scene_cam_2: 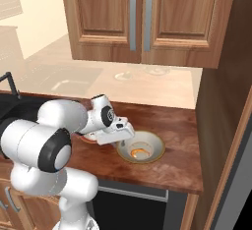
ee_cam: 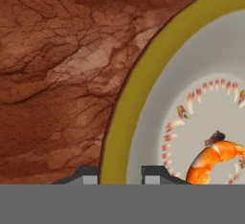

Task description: Remove the pear from the bowl and place it on the small plate. Then place the bowl with only the shrimp in the microwave, close the door, and press the start button to microwave the shrimp.

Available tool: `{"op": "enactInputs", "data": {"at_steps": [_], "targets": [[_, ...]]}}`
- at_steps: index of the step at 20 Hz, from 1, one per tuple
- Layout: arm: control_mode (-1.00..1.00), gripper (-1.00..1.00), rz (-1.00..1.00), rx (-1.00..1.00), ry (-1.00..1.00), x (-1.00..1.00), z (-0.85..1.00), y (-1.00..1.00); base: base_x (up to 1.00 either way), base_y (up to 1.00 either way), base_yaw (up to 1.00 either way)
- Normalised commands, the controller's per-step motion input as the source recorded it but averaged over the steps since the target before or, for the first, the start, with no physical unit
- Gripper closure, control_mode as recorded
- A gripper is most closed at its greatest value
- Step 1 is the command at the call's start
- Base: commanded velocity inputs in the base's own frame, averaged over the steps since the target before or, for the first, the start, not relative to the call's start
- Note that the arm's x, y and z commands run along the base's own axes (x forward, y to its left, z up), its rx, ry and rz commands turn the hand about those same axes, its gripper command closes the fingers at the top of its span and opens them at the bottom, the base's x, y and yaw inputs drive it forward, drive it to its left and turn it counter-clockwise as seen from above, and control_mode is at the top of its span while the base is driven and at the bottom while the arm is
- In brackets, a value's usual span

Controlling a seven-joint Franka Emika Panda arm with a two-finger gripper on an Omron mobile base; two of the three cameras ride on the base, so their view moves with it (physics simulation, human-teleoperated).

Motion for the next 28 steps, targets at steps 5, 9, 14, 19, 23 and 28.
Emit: {"op": "enactInputs", "data": {"at_steps": [5, 9, 14, 19, 23, 28], "targets": [[-1.00, 1.00, 0.00, -0.01, -0.28, -0.38, 0.60, 0.01, 0.00, 0.00, 0.00], [-1.00, 1.00, 0.00, -0.02, -0.25, -0.41, 0.57, 0.08, 0.00, 0.00, 0.00], [-1.00, 1.00, 0.00, -0.03, -0.14, -0.43, 0.69, 0.21, 0.00, 0.00, 0.00], [-1.00, 1.00, 0.04, -0.05, 0.00, -0.44, 0.74, 0.33, 0.00, 0.00, 0.00], [-1.00, 1.00, 0.04, -0.05, 0.06, -0.43, 0.66, 0.38, 0.00, 0.00, 0.00], [-1.00, 1.00, 0.07, -0.03, 0.05, -0.48, 0.48, 0.45, 0.00, 0.00, 0.00]]}}
